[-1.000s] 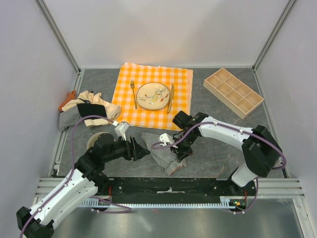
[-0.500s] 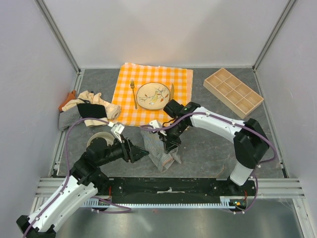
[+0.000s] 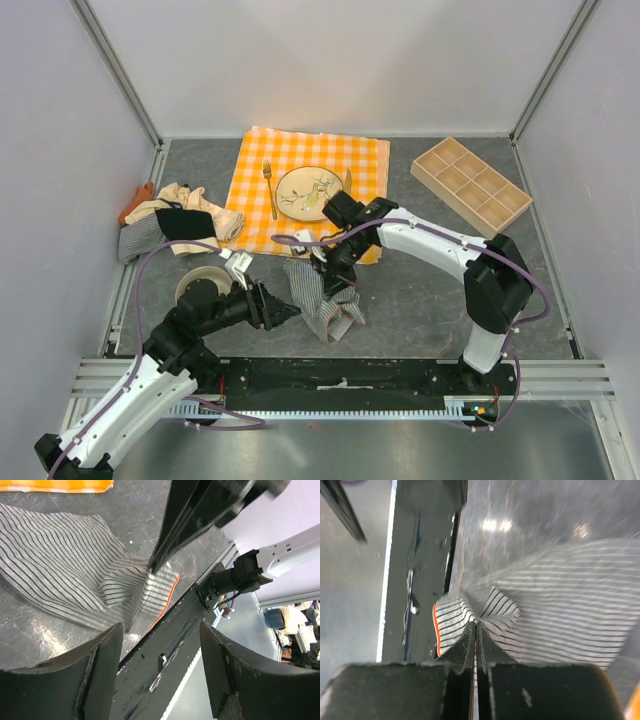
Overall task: Roll the underwear
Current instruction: Flatten out the underwear at the center of the board.
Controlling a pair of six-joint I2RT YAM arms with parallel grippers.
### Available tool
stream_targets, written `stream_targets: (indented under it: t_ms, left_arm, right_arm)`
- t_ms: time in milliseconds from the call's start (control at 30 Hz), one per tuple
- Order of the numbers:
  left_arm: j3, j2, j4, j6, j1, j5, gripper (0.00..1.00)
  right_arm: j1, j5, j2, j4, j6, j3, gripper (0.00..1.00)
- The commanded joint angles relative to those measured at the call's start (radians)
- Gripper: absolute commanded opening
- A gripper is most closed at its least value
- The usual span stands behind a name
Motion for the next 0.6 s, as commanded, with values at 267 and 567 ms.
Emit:
stream_targets:
  t_ms: [267,567]
  left_arm:
    - [0.064,-0.137,0.067,0.026,-0.004,-0.087,0.75]
    - [0.061,0.124,0.329,0.02,-0.038,-0.06,0.79]
  right_arm:
    - [-0.11,0.061,-0.291,0.383,0.508,0.192,0.0]
    - [-0.157,0.243,-0.424,0.553,0.764,0.171,0.0]
